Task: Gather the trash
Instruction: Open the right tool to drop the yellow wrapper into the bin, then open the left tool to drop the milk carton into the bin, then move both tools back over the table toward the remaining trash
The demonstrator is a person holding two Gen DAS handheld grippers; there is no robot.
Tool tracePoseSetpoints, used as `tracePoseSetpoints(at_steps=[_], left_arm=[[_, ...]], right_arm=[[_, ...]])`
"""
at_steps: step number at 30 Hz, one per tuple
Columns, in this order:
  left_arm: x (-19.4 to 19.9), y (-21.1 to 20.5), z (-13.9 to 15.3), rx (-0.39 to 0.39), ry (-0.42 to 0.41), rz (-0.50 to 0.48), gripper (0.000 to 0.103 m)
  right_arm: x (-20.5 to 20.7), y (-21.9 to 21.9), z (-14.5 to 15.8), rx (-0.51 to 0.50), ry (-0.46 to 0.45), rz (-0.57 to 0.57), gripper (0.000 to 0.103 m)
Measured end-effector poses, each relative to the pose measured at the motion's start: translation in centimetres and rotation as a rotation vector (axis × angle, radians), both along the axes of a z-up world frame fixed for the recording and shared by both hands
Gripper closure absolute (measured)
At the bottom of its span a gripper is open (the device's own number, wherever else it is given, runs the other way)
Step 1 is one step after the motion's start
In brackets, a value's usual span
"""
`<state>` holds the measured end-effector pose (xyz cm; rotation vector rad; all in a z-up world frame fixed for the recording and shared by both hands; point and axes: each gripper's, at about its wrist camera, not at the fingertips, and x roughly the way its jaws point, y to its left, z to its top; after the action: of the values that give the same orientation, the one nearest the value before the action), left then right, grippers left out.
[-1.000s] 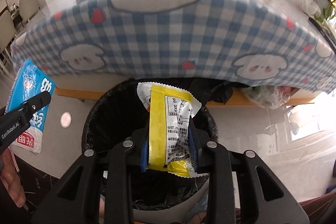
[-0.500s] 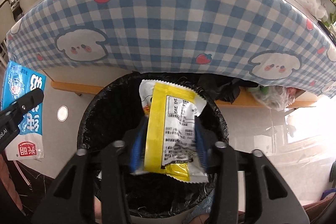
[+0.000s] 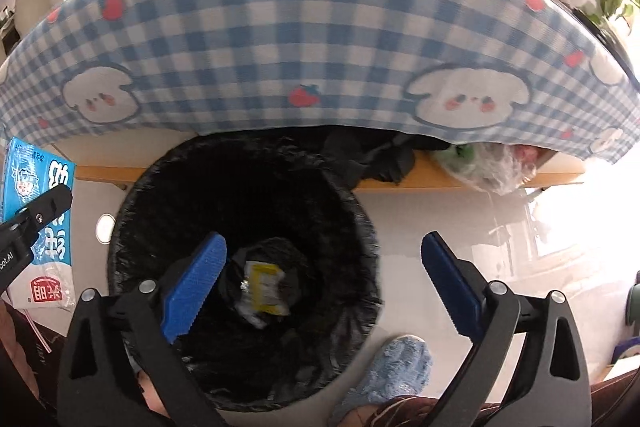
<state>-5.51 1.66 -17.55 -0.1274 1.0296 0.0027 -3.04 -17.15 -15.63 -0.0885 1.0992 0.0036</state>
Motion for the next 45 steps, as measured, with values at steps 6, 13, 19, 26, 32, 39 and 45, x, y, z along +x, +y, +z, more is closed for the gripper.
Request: tracePoseSetpoints(at_steps=[6,13,19,26,32,39,45], left_arm=[[0.5,-2.5,-0.6,0.002,0.016,-0.034,0.062],[1.1,-5.5,-1.2,0.011,0.028,-0.087,0.062],[1.8,-7.3,-1.8,0.01,0.041,-0.121,0.062],[1.8,-8.2,-1.0,0.015,0.028,-0.139,0.051],[1.7,-7.4,-0.5,0.03,0.025,-0.101,0.027],[1.0,-6.1,2.6,0.03,-0.043,-0.077,0.011],[0.9,-5.5,5.1,0.024,-0.084,-0.072,0.006]], right_arm=[[-0.2,-2.2,0.4,-0.036,-0.018,-0.028,0.008],[-0.3,-4.9,0.8,-0.033,-0.02,-0.088,0.008],[-0.4,-6.1,1.1,-0.025,-0.03,-0.115,0.008],[-0.3,-6.7,1.3,-0.03,-0.04,-0.128,0.008],[-0.2,-6.5,1.8,-0.023,-0.046,-0.125,0.008],[-0.2,-5.9,3.7,0.0,-0.079,-0.116,0.008],[-0.4,-5.8,6.6,0.019,-0.135,-0.115,0.008]])
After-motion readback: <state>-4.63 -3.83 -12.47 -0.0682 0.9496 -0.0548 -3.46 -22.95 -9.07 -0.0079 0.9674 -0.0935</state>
